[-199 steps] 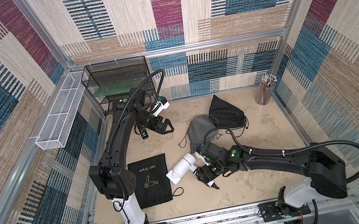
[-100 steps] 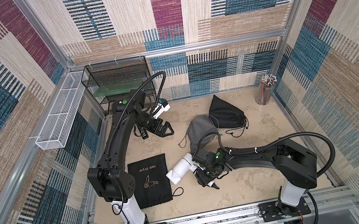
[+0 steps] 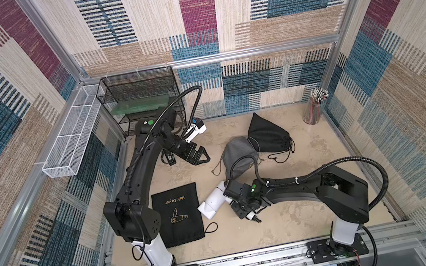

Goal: Pack away hair dryers
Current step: Pick up the hair dryer from the center of the board.

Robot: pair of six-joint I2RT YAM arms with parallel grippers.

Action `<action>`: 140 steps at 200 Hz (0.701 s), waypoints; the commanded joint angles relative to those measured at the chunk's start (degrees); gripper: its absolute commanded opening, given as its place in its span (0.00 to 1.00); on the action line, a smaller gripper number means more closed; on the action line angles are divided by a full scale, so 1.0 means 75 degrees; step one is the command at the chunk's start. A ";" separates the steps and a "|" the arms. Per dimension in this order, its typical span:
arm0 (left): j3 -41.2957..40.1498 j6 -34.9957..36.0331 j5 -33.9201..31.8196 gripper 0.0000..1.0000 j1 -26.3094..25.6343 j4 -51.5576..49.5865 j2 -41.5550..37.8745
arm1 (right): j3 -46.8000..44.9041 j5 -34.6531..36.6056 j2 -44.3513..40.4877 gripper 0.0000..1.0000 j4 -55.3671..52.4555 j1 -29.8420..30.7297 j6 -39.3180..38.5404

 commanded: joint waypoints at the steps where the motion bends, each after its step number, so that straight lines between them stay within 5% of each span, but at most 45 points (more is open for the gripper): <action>1: 0.0190 0.0178 0.0097 0.97 -0.0115 -0.0025 -0.0066 | -0.0171 0.0180 0.0063 0.22 -0.0322 0.0008 0.0183; 56: 0.1720 -0.0516 0.0301 1.00 -0.0435 -0.0277 0.0317 | -0.0272 0.1904 -0.0501 0.00 0.0114 0.0008 0.0291; 100: 0.3887 -0.0536 0.0897 1.00 -0.0610 -0.0892 0.0844 | -0.0679 0.3727 -0.1406 0.00 0.0962 0.0008 0.0092; 140: 0.3865 -0.0893 0.1845 1.00 -0.0696 -0.0921 0.0880 | -0.1319 0.4849 -0.2776 0.00 0.2365 0.0008 -0.1033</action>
